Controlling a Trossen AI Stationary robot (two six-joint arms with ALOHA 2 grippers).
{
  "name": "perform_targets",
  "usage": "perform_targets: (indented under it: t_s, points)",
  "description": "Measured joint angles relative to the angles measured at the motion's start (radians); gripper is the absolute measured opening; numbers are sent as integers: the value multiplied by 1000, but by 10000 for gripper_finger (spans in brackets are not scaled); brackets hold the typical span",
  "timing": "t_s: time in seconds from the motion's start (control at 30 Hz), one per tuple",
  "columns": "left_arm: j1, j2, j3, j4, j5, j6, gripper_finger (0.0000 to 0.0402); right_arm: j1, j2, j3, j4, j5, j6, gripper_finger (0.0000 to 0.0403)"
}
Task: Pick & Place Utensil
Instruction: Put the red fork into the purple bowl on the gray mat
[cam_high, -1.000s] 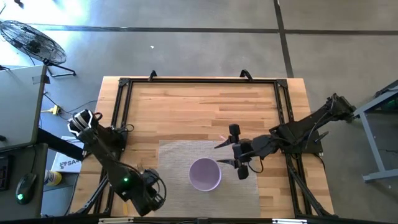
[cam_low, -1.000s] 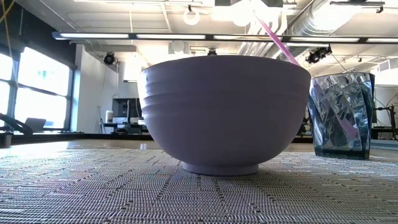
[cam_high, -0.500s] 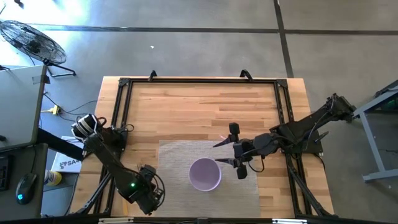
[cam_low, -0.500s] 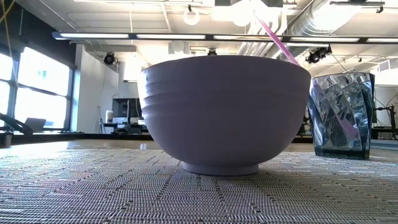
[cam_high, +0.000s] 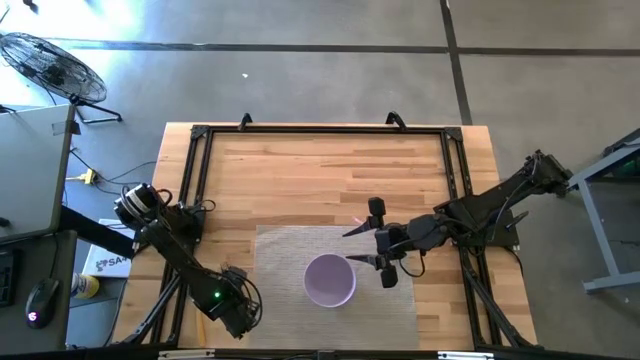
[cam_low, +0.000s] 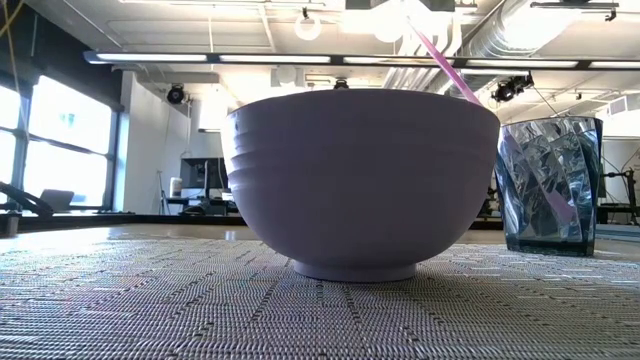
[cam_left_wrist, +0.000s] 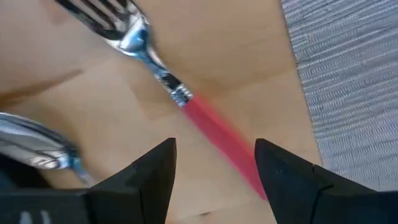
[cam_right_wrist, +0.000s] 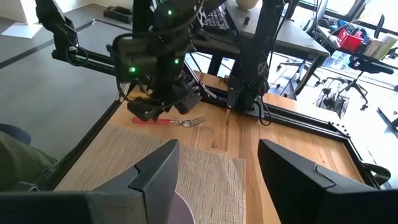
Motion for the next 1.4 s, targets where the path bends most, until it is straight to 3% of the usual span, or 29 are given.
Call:
perform_targets:
  t_s: [0.47,0.9,1.13,1.4]
  points:
    - [-2,-5,-113,79,-78,-45,183,0,0,0,-2,0,0,213]
    - [-2,-3,-118,111,-128,56,111,0,0,0,-3,-1,0,210]
    - [-2,-2,-118,112,-164,144,107,0,0,0,-3,-1,6,209]
    - [-2,-1,-119,97,-191,111,113,0,0,0,-3,-1,7,213]
